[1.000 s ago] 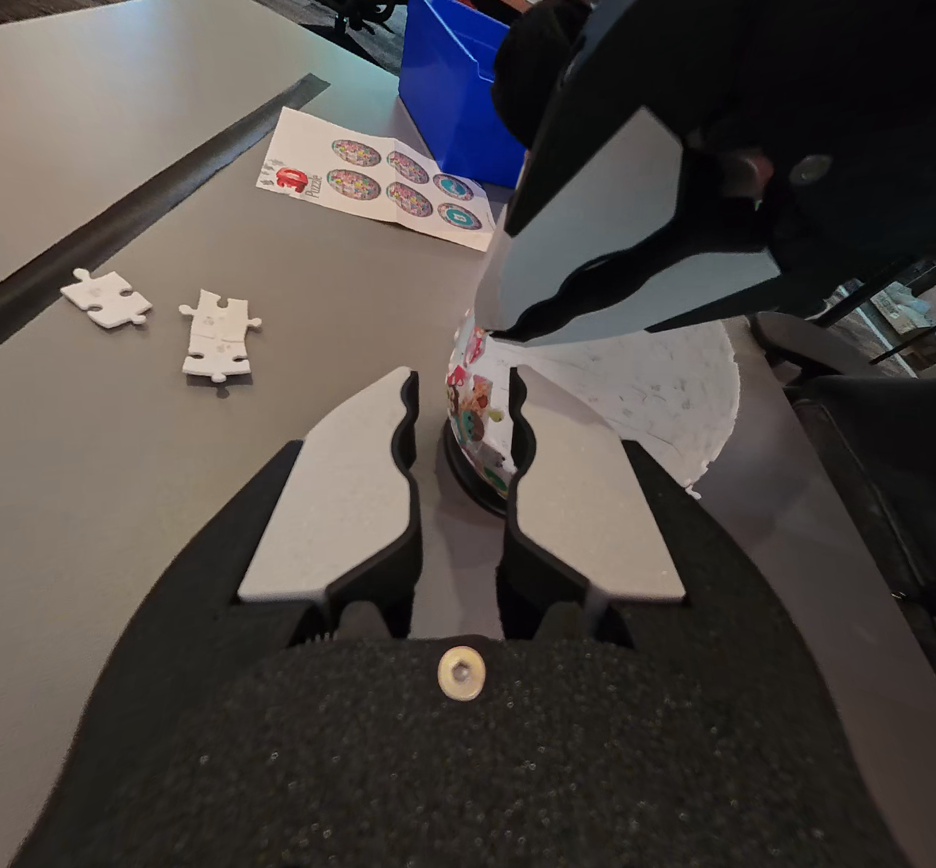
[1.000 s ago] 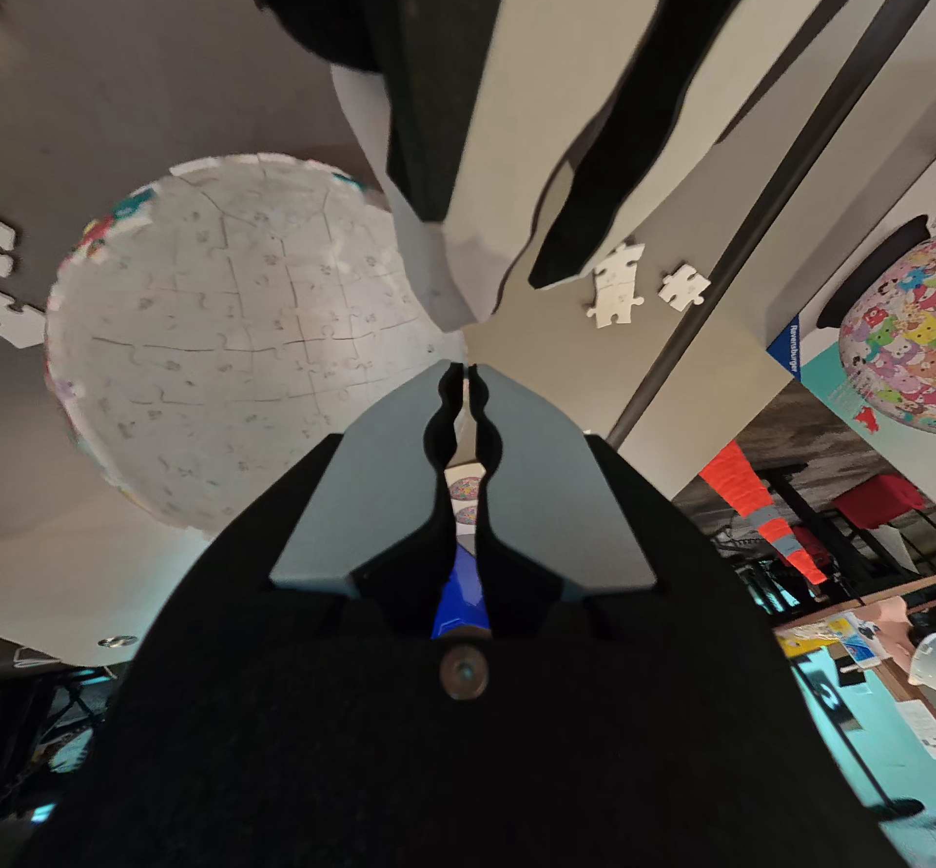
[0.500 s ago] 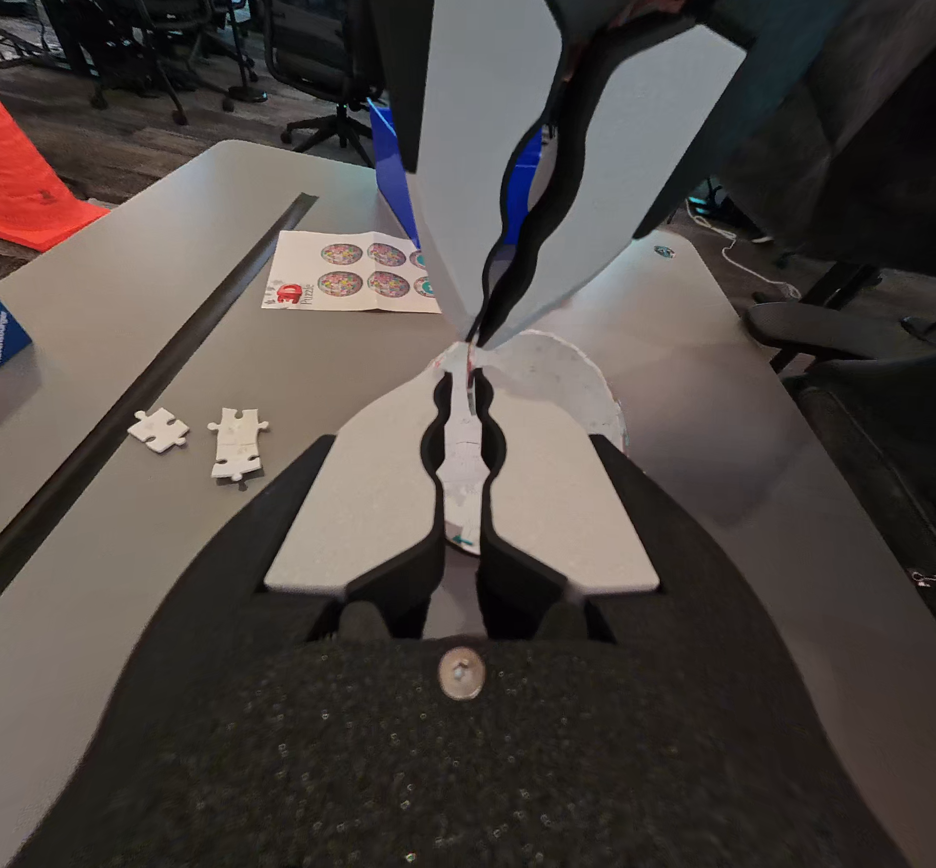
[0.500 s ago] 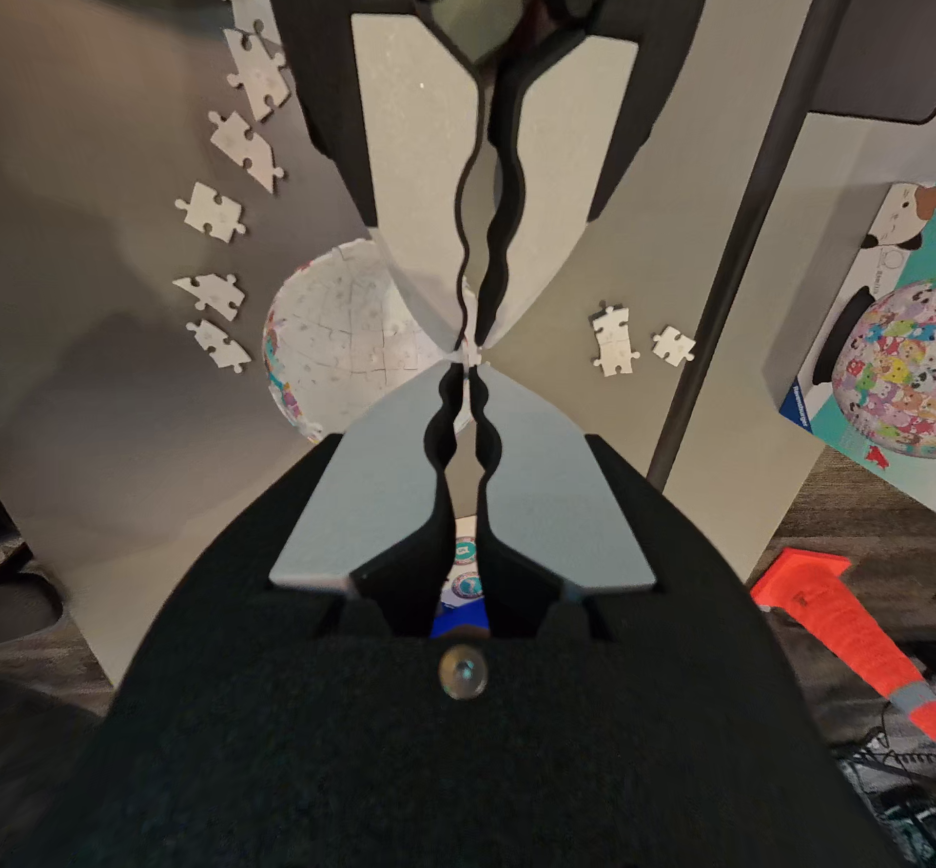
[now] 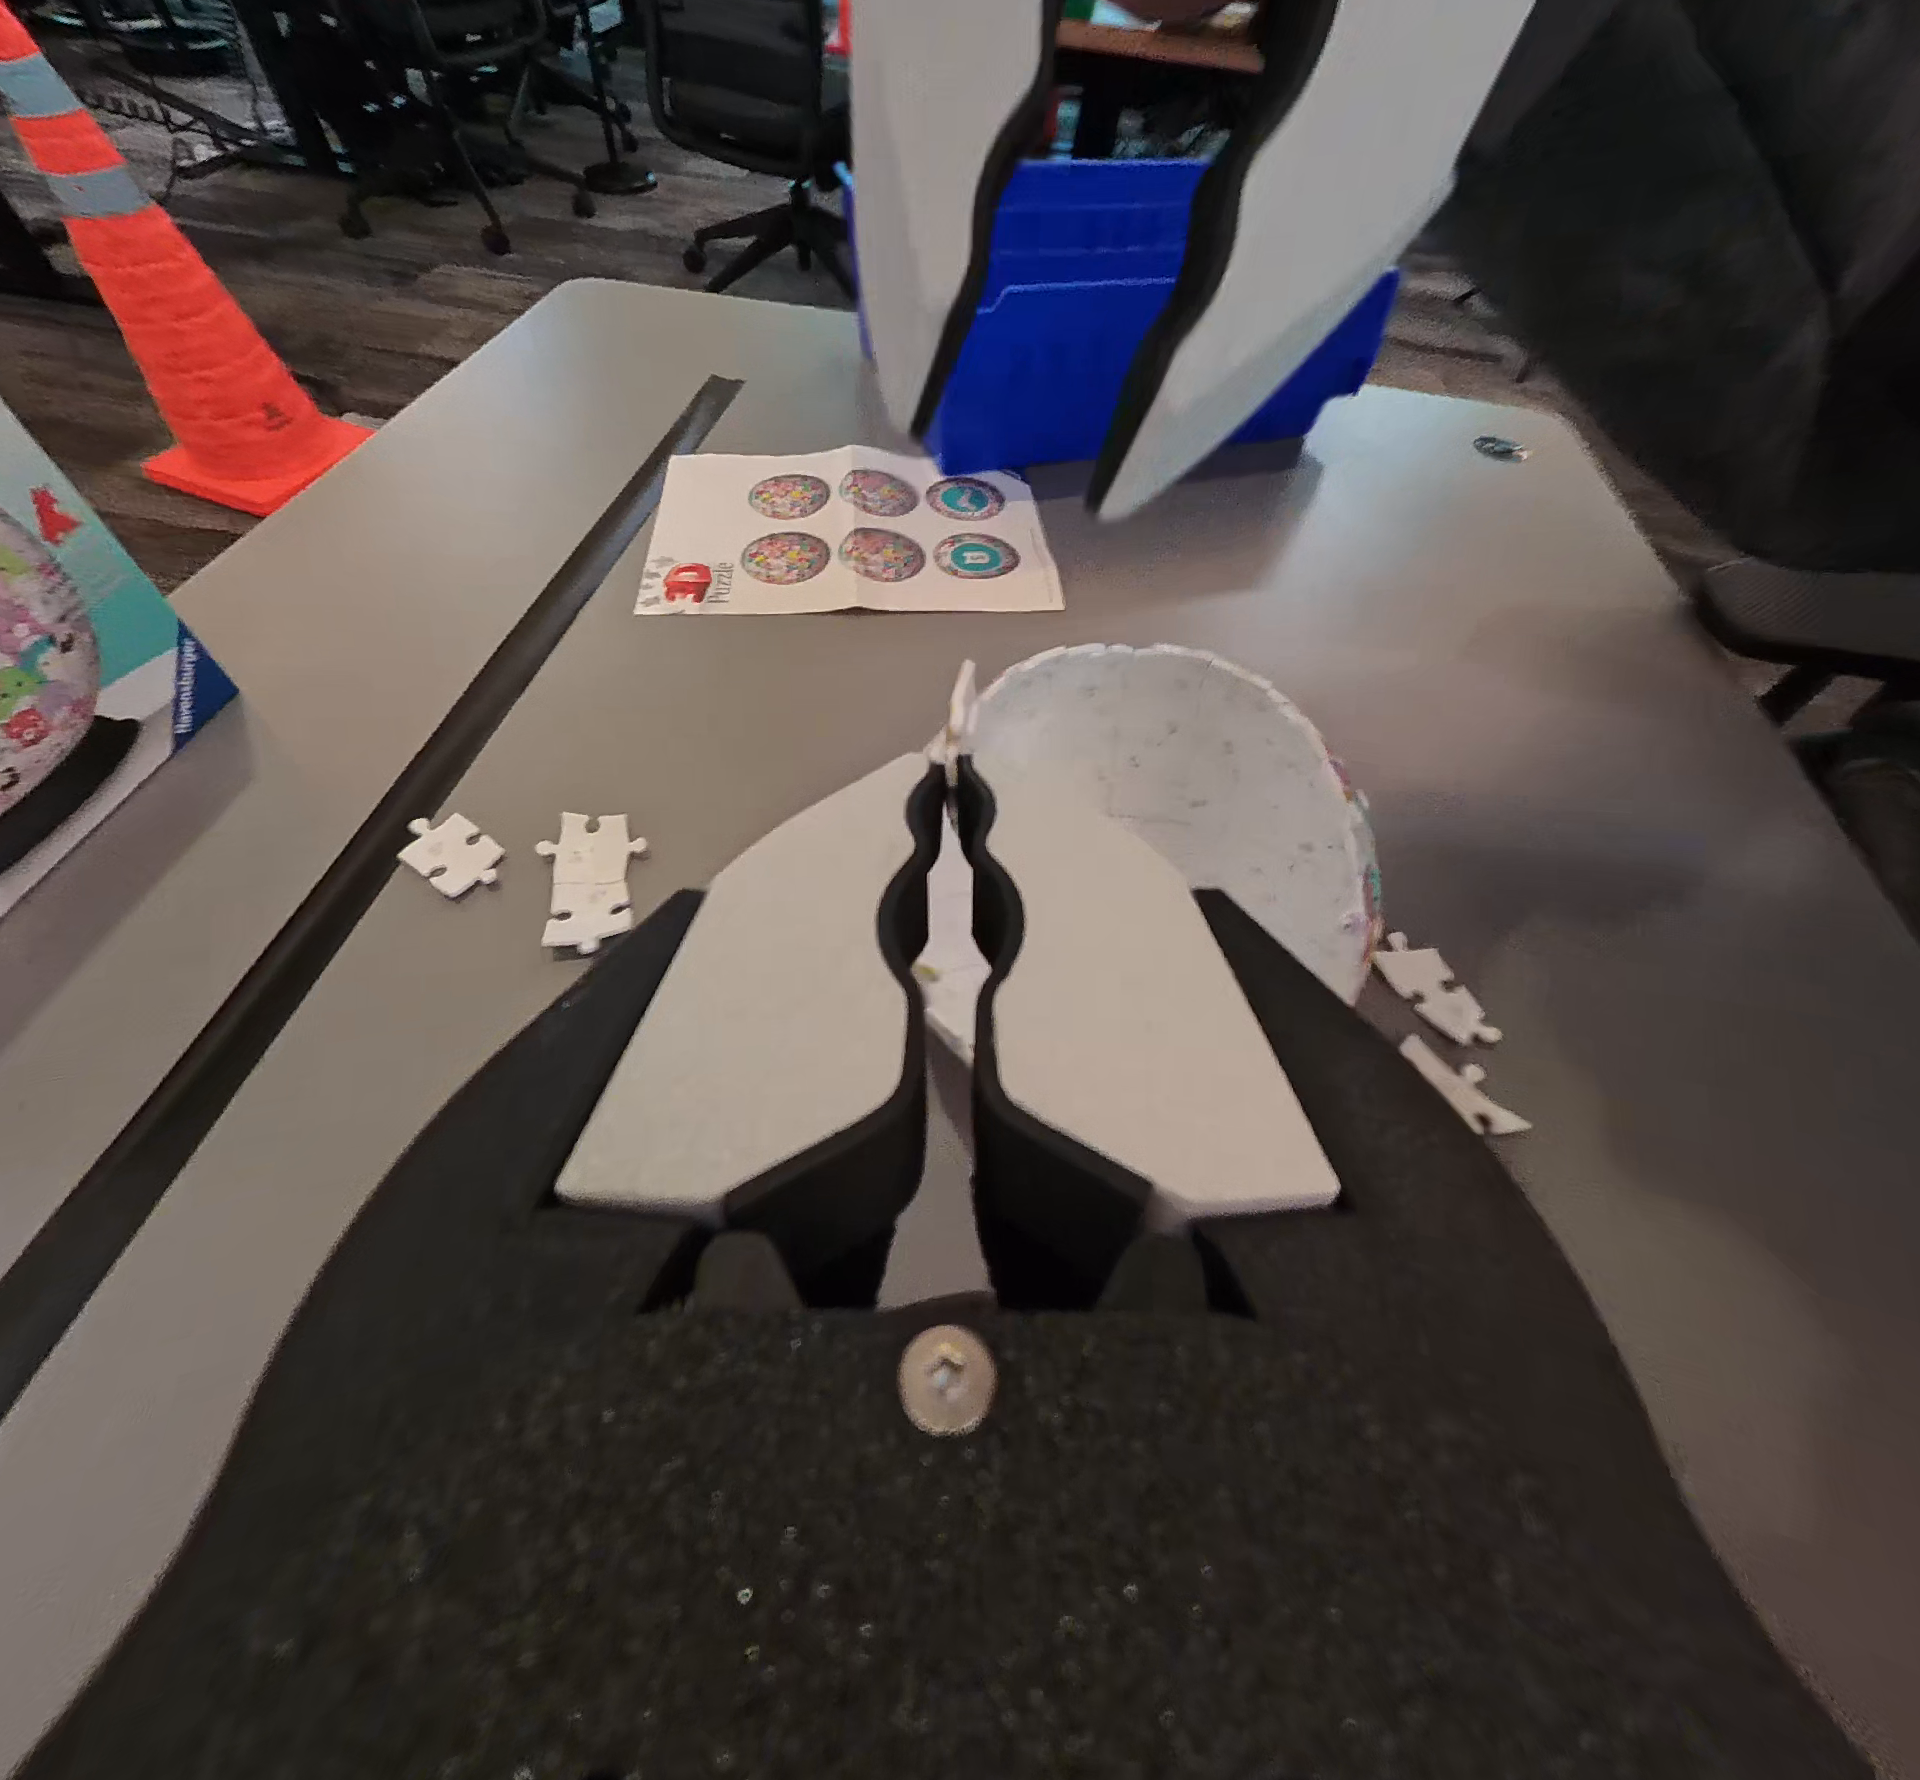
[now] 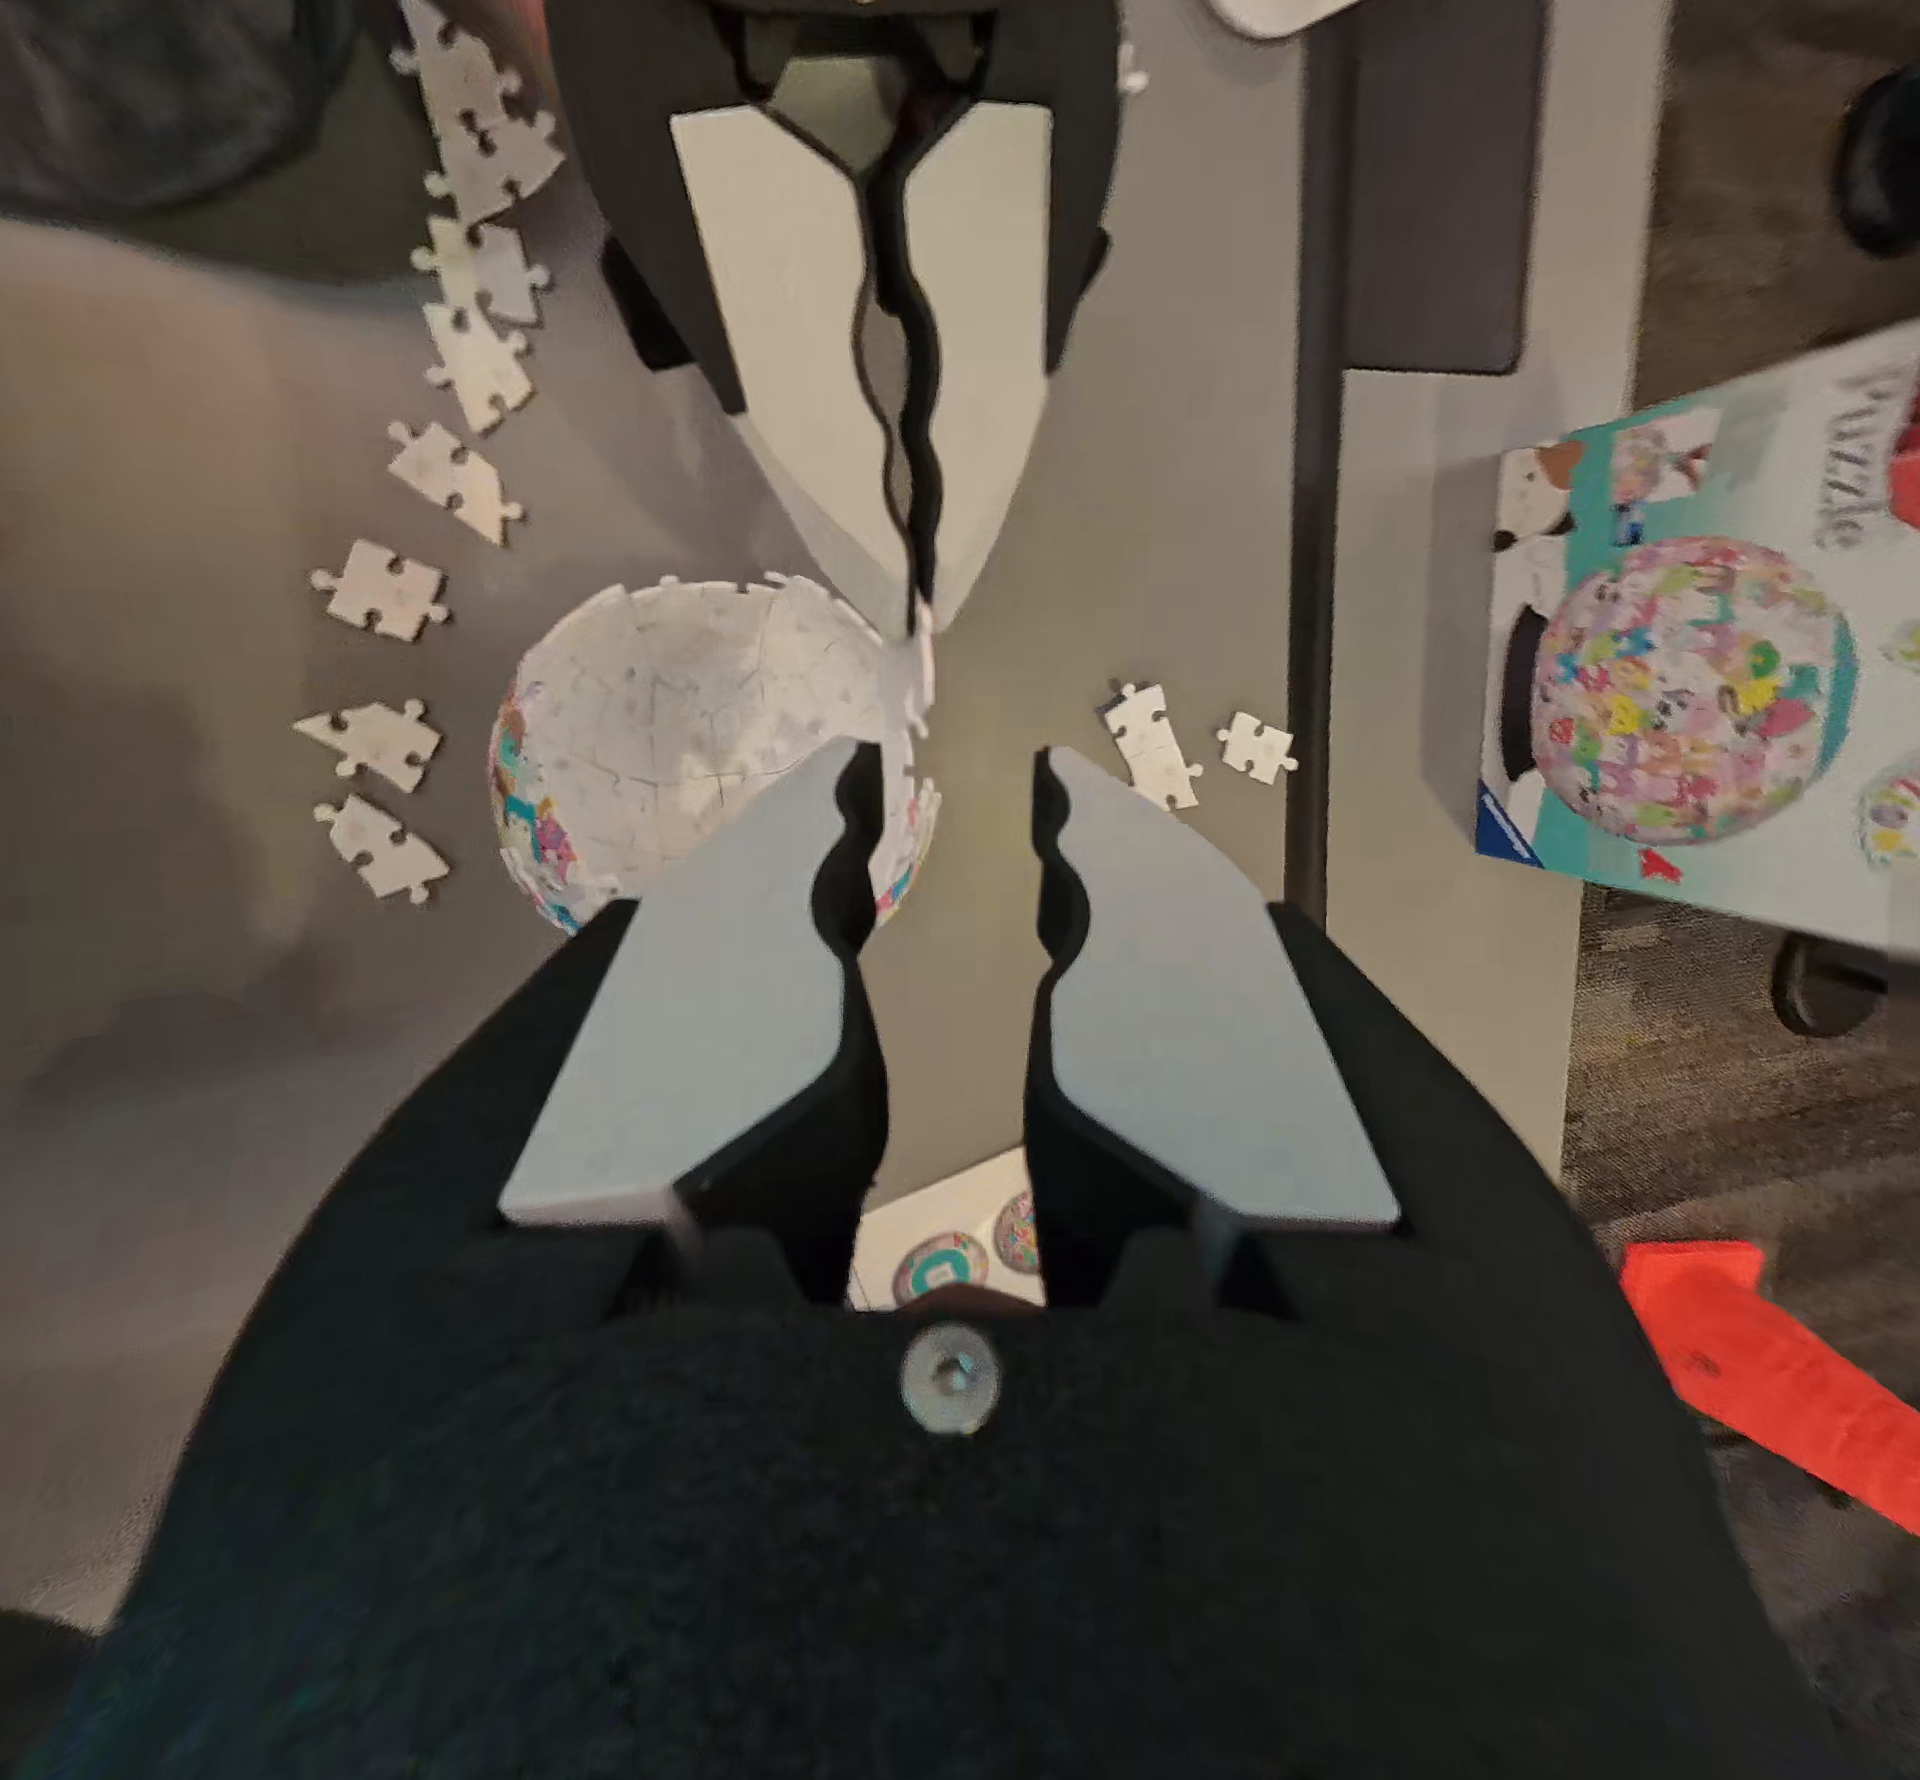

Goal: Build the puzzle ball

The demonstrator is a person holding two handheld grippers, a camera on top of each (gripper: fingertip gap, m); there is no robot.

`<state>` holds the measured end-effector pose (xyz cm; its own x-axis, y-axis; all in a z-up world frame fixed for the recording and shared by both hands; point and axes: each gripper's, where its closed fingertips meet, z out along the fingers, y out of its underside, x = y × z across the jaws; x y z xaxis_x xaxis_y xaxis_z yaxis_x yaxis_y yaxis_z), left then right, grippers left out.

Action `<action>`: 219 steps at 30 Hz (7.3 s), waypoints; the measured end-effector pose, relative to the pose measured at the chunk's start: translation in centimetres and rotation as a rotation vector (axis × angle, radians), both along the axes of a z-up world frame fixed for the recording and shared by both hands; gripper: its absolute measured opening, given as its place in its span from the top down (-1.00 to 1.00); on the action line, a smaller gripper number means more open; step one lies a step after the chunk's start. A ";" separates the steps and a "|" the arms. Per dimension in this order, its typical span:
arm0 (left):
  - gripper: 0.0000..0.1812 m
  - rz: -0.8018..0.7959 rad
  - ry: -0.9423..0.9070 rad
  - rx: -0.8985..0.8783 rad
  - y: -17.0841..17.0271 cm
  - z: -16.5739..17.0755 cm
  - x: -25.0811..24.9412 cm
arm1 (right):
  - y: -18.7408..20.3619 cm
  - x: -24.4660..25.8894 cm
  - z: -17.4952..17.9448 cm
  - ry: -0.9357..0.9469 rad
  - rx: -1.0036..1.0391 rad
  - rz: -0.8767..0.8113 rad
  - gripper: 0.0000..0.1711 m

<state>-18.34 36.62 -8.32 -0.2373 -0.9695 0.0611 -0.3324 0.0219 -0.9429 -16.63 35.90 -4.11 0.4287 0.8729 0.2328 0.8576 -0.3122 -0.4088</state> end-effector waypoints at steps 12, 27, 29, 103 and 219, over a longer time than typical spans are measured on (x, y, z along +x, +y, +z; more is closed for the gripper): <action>0.98 0.109 0.130 0.102 0.2 -2.2 2.1 | 0.5 8.2 -8.9 0.938 -0.005 -0.315 0.64; 0.98 0.024 0.122 0.144 -1.0 -3.2 2.0 | 0.8 5.5 -10.9 1.105 -0.089 -0.131 0.62; 0.98 0.007 0.106 0.179 -1.1 -3.4 2.1 | 0.8 5.4 -10.9 1.124 -0.124 -0.125 0.63; 0.19 -0.050 0.331 -0.571 -2.1 -8.1 -1.5 | -10.8 5.0 -10.3 0.267 0.065 -0.584 0.98; 0.50 0.164 0.348 -0.058 -0.3 -5.5 -0.4 | 0.6 0.9 -9.1 -0.405 0.048 0.097 0.98</action>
<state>-18.74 36.36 -13.82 -0.0346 -0.9855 0.1661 -0.6270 -0.1080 -0.7715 -15.77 36.52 -13.23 0.2107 0.8888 0.4070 0.9764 -0.2111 -0.0446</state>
